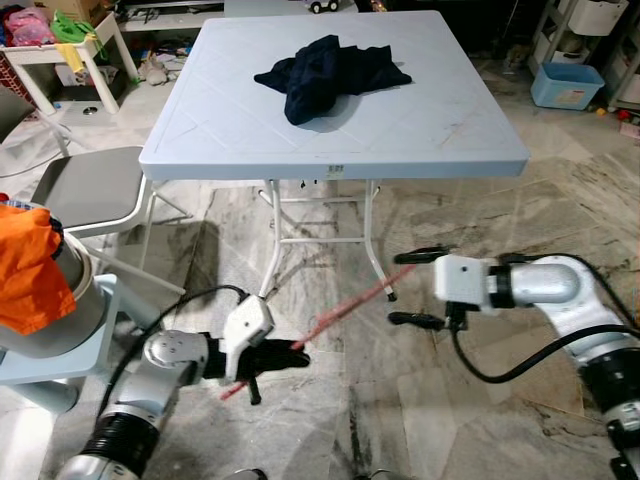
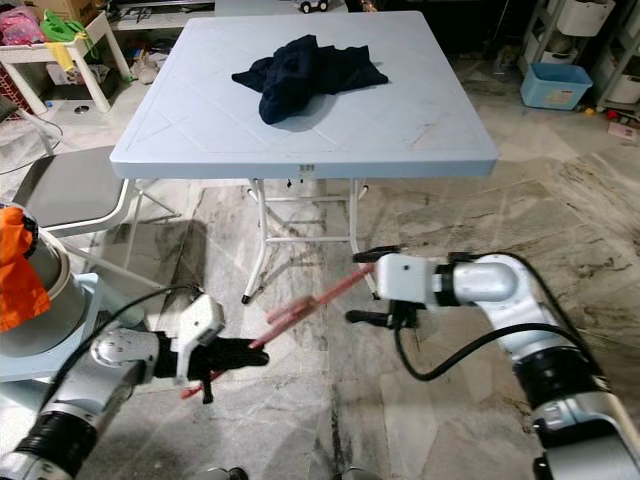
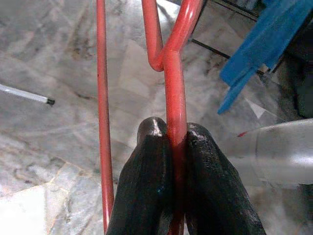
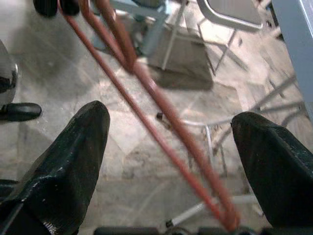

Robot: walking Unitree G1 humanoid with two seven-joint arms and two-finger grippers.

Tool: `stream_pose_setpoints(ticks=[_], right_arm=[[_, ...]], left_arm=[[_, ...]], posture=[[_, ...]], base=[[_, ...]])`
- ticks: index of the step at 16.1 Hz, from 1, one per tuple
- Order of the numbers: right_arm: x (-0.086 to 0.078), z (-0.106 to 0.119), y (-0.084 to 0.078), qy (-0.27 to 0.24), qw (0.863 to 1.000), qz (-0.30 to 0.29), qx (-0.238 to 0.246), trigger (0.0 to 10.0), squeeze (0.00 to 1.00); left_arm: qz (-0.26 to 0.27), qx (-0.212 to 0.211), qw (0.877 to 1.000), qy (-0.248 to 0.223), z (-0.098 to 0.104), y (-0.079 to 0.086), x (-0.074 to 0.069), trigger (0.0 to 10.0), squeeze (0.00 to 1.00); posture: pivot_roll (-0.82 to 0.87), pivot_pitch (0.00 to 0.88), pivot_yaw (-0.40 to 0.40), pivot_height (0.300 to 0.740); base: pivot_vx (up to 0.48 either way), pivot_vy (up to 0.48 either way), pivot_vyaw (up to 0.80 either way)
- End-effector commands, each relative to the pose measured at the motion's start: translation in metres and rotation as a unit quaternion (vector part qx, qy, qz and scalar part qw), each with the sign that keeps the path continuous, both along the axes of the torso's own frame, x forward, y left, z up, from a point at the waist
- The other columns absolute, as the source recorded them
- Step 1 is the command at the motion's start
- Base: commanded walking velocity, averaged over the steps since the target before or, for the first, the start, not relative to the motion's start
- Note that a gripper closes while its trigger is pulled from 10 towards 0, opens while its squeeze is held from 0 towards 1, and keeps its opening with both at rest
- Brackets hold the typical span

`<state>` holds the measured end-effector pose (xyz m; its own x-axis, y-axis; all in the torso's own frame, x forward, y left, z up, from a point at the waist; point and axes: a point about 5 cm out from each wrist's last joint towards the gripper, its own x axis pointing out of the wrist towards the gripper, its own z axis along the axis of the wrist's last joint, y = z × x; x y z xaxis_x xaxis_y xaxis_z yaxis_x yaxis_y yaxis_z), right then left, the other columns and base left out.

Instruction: Hang hanger

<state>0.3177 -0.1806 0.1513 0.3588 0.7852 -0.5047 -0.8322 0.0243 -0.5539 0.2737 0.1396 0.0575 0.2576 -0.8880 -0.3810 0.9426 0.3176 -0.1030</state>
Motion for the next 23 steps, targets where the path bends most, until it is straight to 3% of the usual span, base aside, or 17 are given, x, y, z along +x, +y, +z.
stream_pose_setpoints(ticks=[1, 3, 4, 5, 7, 9, 13, 15, 19, 23], right_arm=[[0.0, 0.007, 0.008, -0.006, 1.0, 0.03, -0.002, 10.0, 0.0], [-0.004, 0.003, 0.013, 0.002, 0.998, 0.055, -0.019, 10.0, 0.0], [-0.004, 0.001, 0.013, 0.001, 0.998, 0.06, -0.027, 2.8, 0.0], [-0.005, -0.001, 0.014, 0.002, 0.997, 0.067, -0.04, 0.0, 0.0], [-0.006, -0.002, 0.015, -0.017, 0.993, 0.081, -0.079, 0.0, 0.0], [-0.003, 0.001, 0.019, -0.038, 0.992, 0.083, -0.088, 0.0, 0.0], [0.008, -0.003, 0.02, -0.087, 0.984, 0.054, -0.148, 0.0, 0.0], [0.008, -0.006, 0.023, -0.08, 0.984, 0.048, -0.154, 0.0, 0.0], [0.006, -0.016, 0.006, -0.07, 0.97, 0.047, -0.23, 0.0, 0.0], [0.006, -0.016, -0.003, -0.062, 0.961, 0.05, -0.265, 0.0, 0.0]], left_arm=[[-0.017, 0.005, 1.0, -0.007, 0.002, -0.003, 0.001, 10.0, 0.0], [-0.028, 0.002, 1.0, -0.005, 0.001, -0.011, 0.001, 10.0, 0.0], [-0.032, 0.004, 0.999, -0.006, 0.001, -0.011, 0.002, 10.0, 0.0], [-0.037, 0.004, 0.999, -0.007, 0.002, -0.013, 0.002, 10.0, 0.0], [-0.042, 0.007, 0.999, -0.01, 0.001, -0.014, 0.003, 10.0, 0.0], [-0.045, 0.008, 0.999, -0.01, 0.0, -0.017, 0.002, 10.0, 0.0], [-0.053, 0.007, 0.999, -0.009, -0.003, -0.021, -0.001, 10.0, 0.0], [-0.053, 0.007, 0.999, -0.01, -0.003, -0.022, 0.0, 10.0, 0.0], [-0.055, 0.011, 0.998, -0.014, -0.003, -0.023, 0.0, 10.0, 0.0], [-0.063, 0.021, 0.998, -0.018, -0.006, -0.023, -0.002, 10.0, 0.0]], posture=[[-0.19, 0.132, 0.024, 0.74], [-0.19, 0.134, 0.031, 0.74], [-0.19, 0.136, 0.033, 0.74], [-0.2, 0.136, 0.038, 0.74], [-0.2, 0.137, 0.04, 0.74], [-0.2, 0.138, 0.039, 0.74], [-0.2, 0.143, 0.037, 0.74], [-0.2, 0.145, 0.037, 0.74], [-0.21, 0.147, 0.036, 0.74], [-0.21, 0.146, 0.034, 0.74]], base=[[0.0, 0.0, 0.0], [0.0, 0.0, 0.0], [0.0, 0.0, 0.0], [0.0, 0.0, 0.0], [0.0, 0.0, 0.0], [0.0, 0.0, 0.0], [0.0, 0.0, 0.0], [0.0, 0.0, 0.0], [0.0, 0.0, 0.0], [0.0, 0.0, 0.0]])
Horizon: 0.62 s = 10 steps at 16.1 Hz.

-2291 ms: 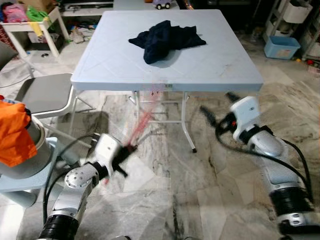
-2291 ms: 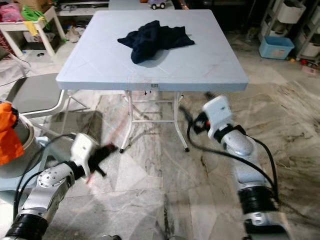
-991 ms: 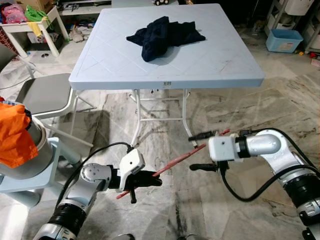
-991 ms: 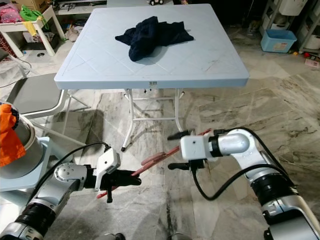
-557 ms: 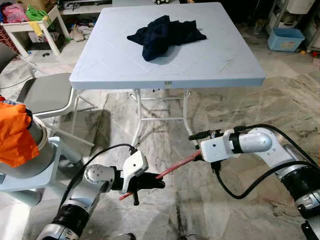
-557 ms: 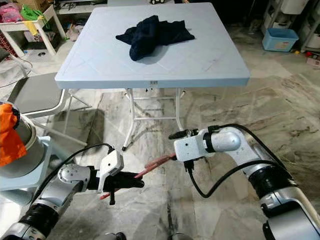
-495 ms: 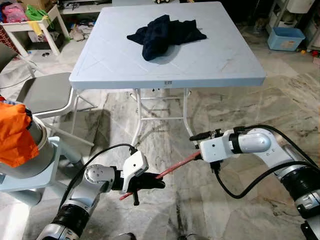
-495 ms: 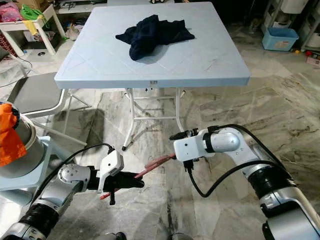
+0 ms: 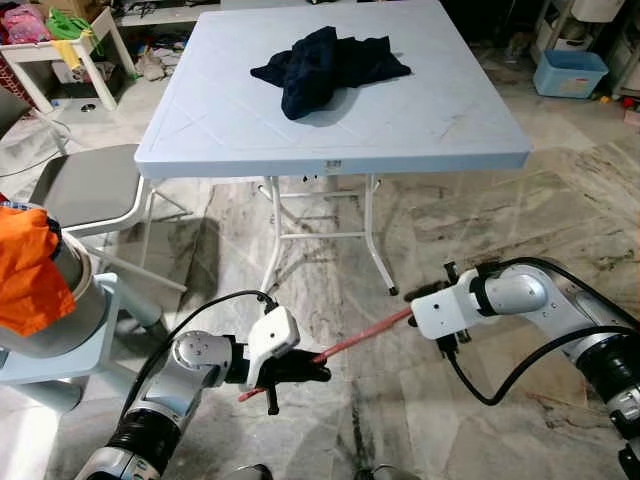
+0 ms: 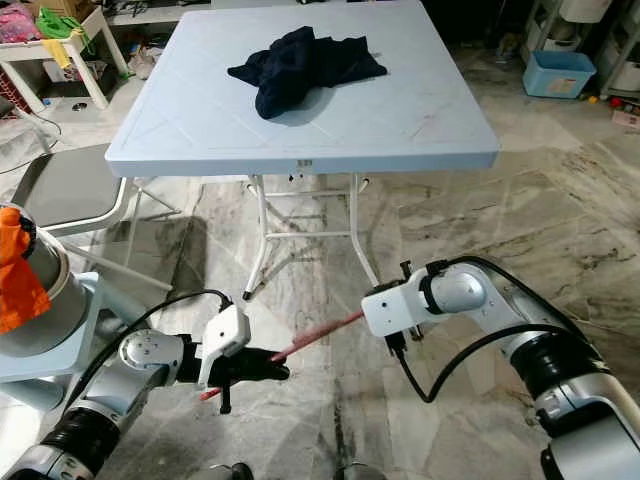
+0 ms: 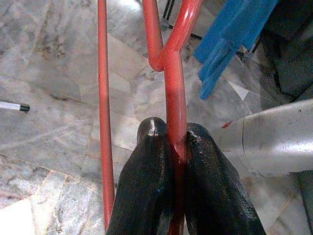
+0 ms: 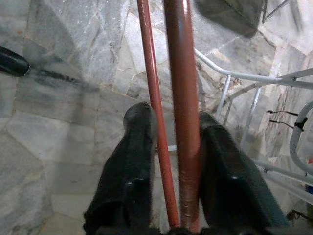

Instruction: Hang hanger

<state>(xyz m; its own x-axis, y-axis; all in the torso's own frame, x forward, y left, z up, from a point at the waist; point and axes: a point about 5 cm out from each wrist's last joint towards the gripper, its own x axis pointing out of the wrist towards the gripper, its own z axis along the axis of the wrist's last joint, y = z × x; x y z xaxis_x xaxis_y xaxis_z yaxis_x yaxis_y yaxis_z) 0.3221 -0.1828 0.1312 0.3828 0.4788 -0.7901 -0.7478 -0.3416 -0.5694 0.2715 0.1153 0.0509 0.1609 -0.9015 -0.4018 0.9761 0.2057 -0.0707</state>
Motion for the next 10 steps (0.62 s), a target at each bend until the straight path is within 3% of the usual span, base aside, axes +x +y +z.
stream_pose_setpoints(ticks=[1, 10], right_arm=[[0.0022, 0.0041, -0.0015, 0.002, 1.0, 0.005, -0.016, 0.0, 0.0], [-0.0004, -0.0004, -0.0025, 0.018, 1.0, -0.003, -0.007, 0.0, 0.0]], left_arm=[[-0.006, 0.009, 1.0, -0.005, -0.0007, 0.0009, 0.0, 10.0, 0.0], [-0.013, 0.023, 0.999, -0.02, -0.0046, -0.0019, -0.0001, 10.0, 0.0]], posture=[[-0.21, 0.147, 0.033, 0.74], [-0.21, 0.149, 0.033, 0.74]], base=[[0.0, 0.0, 0.0], [0.0, 0.0, 0.0]])
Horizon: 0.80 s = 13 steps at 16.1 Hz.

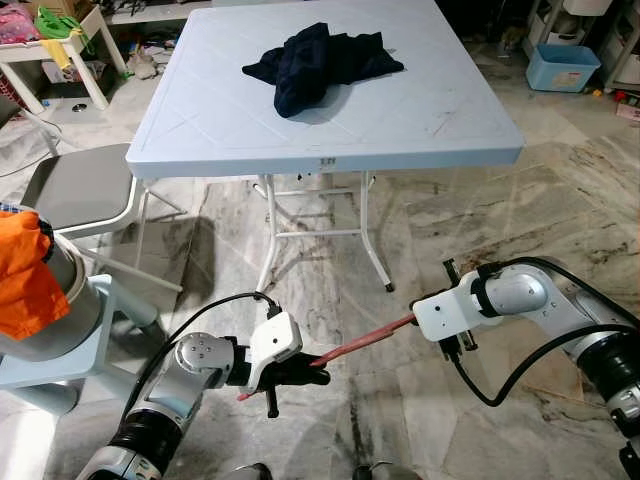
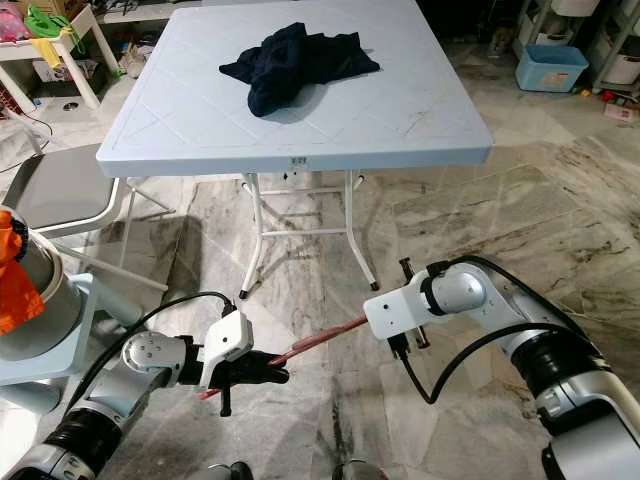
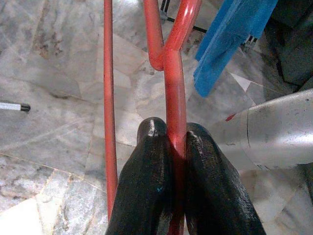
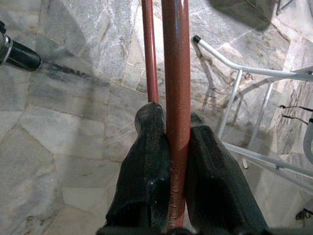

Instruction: Hang hanger

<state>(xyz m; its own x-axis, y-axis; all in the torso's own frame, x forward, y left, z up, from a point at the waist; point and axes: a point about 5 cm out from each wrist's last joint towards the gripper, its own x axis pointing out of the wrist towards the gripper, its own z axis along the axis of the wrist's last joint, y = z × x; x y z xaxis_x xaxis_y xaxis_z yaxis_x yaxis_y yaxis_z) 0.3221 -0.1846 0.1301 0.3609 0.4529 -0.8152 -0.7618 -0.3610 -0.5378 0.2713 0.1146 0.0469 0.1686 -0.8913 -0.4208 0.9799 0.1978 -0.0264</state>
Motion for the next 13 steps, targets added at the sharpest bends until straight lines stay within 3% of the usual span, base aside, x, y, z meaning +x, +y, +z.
stream_pose_setpoints(ticks=[1, 2, 3, 5, 7, 13], right_arm=[[-0.002, -0.002, -0.002, 0.01, 1.0, -0.006, 0.01, 0.0, 0.0], [-0.002, -0.003, -0.003, 0.013, 1.0, -0.007, 0.012, 0.0, 0.0], [-0.003, -0.004, -0.004, 0.015, 1.0, -0.01, 0.012, 0.0, 0.0], [-0.003, -0.008, -0.006, 0.016, 0.999, -0.027, 0.024, 0.0, 0.0], [-0.002, -0.013, -0.008, 0.017, 0.998, -0.048, 0.035, 0.0, 0.0], [0.001, -0.03, -0.015, 0.005, 0.993, -0.11, 0.052, 0.0, 0.0]], left_arm=[[-0.002, 0.01, 1.0, -0.021, 0.001, -0.001, 0.002, 10.0, 0.0], [0.004, 0.007, 1.0, -0.022, 0.001, -0.001, 0.003, 10.0, 0.0], [0.022, -0.004, 0.999, -0.042, 0.005, -0.003, 0.007, 10.0, 1.0], [0.07, -0.044, 0.992, -0.091, 0.018, -0.007, 0.017, 10.0, 1.0], [0.067, -0.058, 0.99, -0.111, 0.022, -0.009, 0.014, 10.0, 1.0], [0.082, -0.046, 0.977, -0.189, 0.027, 0.008, 0.008, 10.0, 1.0]], posture=[[-0.21, 0.149, 0.032, 0.74], [-0.21, 0.149, 0.032, 0.74], [-0.21, 0.146, 0.032, 0.74], [-0.21, 0.145, 0.028, 0.74], [-0.2, 0.144, 0.027, 0.74], [-0.19, 0.141, 0.018, 0.74]], base=[[0.0, 0.0, 0.0], [0.0, 0.0, 0.0], [0.0, 0.0, 0.0], [0.0, 0.0, 0.0], [0.0, 0.0, 0.0], [0.0, 0.0, 0.0]])
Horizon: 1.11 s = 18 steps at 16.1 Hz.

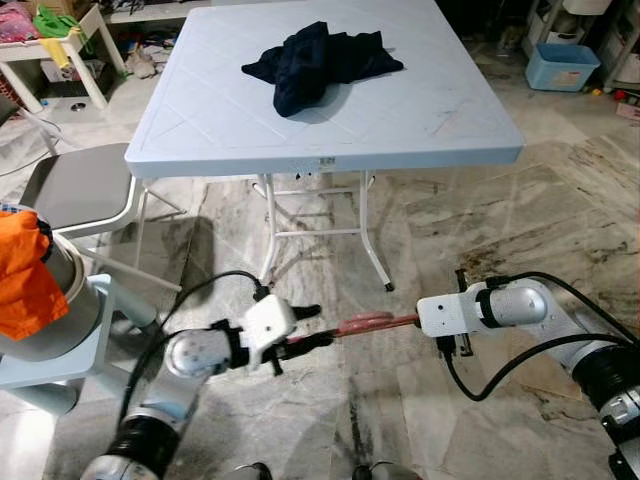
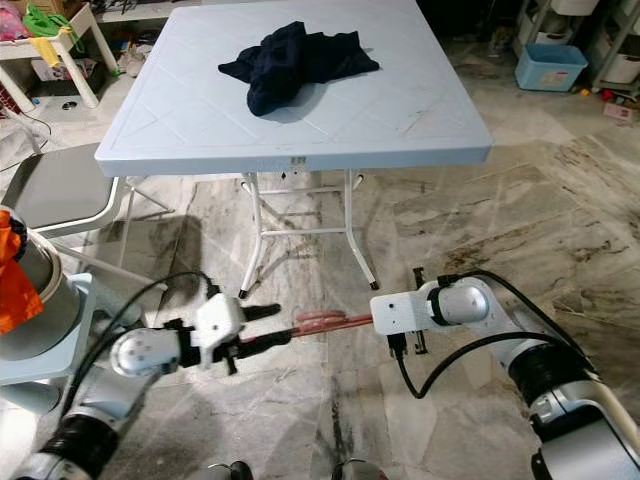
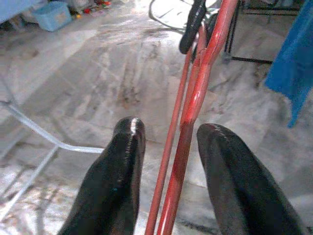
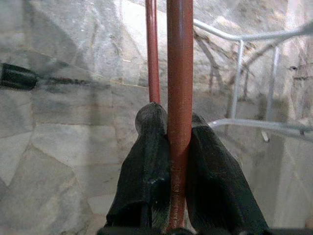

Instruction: Hang hanger

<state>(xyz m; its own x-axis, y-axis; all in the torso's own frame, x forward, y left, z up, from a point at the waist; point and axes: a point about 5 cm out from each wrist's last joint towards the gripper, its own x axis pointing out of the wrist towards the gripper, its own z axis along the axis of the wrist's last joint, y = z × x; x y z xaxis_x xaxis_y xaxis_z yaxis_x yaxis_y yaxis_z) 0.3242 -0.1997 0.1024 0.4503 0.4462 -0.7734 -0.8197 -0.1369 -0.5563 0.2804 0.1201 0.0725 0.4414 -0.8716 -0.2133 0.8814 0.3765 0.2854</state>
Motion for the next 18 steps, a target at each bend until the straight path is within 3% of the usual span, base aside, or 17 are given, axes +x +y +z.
stream_pose_setpoints(ticks=[1, 3, 6, 9, 10, 13, 16, 18], right_arm=[[0.001, -0.005, -0.002, -0.006, 1.0, -0.023, 0.007, 0.0, 0.0], [0.003, -0.011, -0.005, -0.019, 0.998, -0.054, 0.014, 0.0, 0.0], [0.004, -0.023, -0.014, -0.029, 0.987, -0.148, 0.058, 0.0, 0.0], [-0.003, -0.041, -0.024, -0.03, 0.96, -0.255, 0.113, 0.0, 0.0], [-0.009, -0.05, -0.027, -0.022, 0.941, -0.304, 0.147, 0.0, 0.0], [-0.028, -0.068, -0.03, -0.002, 0.9, -0.377, 0.219, 0.0, 0.0], [-0.053, -0.088, -0.047, 0.007, 0.85, -0.466, 0.246, 0.0, 0.0], [-0.065, -0.099, -0.061, 0.003, 0.801, -0.545, 0.247, 0.0, 0.0]], left_arm=[[0.004, 0.004, 1.0, -0.02, 0.005, 0.005, -0.001, 10.0, 1.0], [0.022, -0.012, 0.999, -0.033, 0.011, 0.009, 0.0, 10.0, 1.0], [0.107, -0.064, 0.991, -0.052, 0.014, 0.017, 0.002, 10.0, 1.0], [0.207, -0.1, 0.972, -0.055, 0.012, 0.023, 0.002, 10.0, 1.0], [0.256, -0.104, 0.96, -0.052, 0.008, 0.027, 0.004, 10.0, 1.0], [0.33, -0.104, 0.937, -0.055, 0.002, 0.034, 0.006, 10.0, 1.0], [0.393, -0.118, 0.912, -0.011, -0.013, 0.041, 0.005, 10.0, 1.0], [0.416, -0.108, 0.903, 0.012, -0.024, 0.042, 0.003, 10.0, 1.0]], posture=[[-0.19, 0.141, 0.016, 0.74], [-0.18, 0.143, 0.014, 0.74], [-0.18, 0.145, 0.014, 0.74], [-0.18, 0.147, 0.012, 0.74], [-0.18, 0.149, 0.011, 0.74], [-0.19, 0.153, 0.008, 0.74], [-0.21, 0.155, 0.01, 0.74], [-0.21, 0.155, 0.011, 0.74]], base=[[0.0, 0.0, 0.0], [0.0, 0.0, 0.0], [0.0, 0.0, 0.0], [0.0, 0.0, 0.0], [0.0, 0.0, 0.0], [0.0, 0.0, 0.0], [0.0, 0.0, 0.0], [0.0, 0.0, 0.0]])
